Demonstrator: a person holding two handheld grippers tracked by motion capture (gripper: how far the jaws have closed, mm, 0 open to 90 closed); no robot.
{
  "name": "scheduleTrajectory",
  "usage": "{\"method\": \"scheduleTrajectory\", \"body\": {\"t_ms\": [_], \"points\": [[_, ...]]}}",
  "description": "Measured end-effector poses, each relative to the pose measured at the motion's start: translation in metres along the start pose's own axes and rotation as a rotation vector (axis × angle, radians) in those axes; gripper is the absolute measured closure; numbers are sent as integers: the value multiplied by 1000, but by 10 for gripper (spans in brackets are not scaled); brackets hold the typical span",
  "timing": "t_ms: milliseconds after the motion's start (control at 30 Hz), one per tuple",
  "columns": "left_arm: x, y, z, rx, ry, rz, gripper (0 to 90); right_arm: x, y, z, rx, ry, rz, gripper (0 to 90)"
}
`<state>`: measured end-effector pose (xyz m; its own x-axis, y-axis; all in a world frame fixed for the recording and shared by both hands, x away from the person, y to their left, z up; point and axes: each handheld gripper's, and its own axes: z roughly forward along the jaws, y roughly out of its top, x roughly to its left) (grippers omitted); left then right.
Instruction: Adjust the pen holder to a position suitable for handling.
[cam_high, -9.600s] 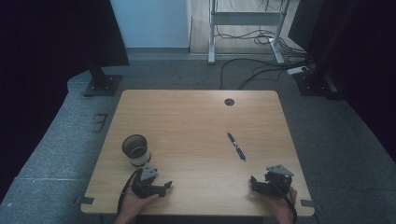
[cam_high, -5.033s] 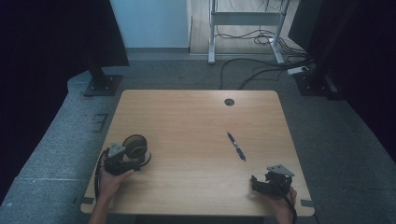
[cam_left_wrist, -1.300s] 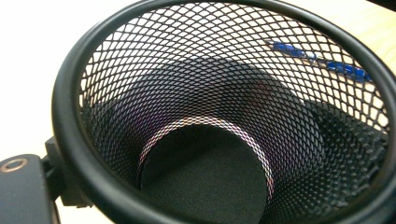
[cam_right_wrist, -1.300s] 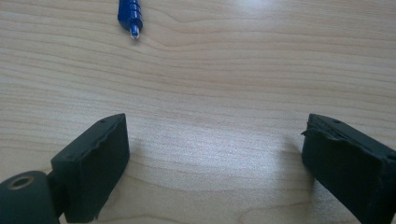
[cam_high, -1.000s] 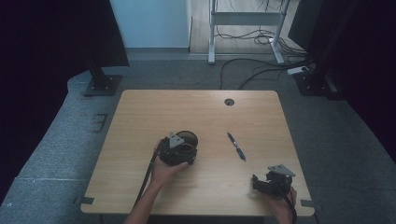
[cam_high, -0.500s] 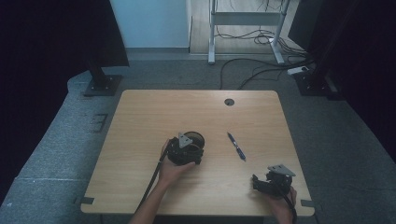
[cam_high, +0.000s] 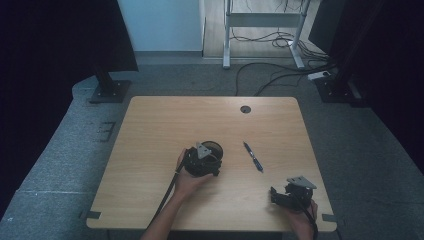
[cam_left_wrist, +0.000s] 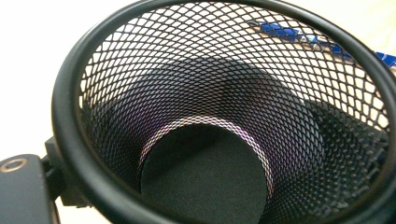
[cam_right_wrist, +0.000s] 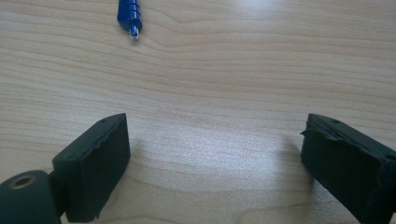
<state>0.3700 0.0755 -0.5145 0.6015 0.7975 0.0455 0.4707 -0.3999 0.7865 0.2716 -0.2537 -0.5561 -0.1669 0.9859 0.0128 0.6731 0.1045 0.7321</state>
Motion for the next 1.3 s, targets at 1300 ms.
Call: {"method": "scheduleTrajectory", "body": {"t_ms": [1300], "points": [[4, -17, -19, -37, -48, 4, 0, 0, 0, 0, 0, 0, 0, 73]]}}
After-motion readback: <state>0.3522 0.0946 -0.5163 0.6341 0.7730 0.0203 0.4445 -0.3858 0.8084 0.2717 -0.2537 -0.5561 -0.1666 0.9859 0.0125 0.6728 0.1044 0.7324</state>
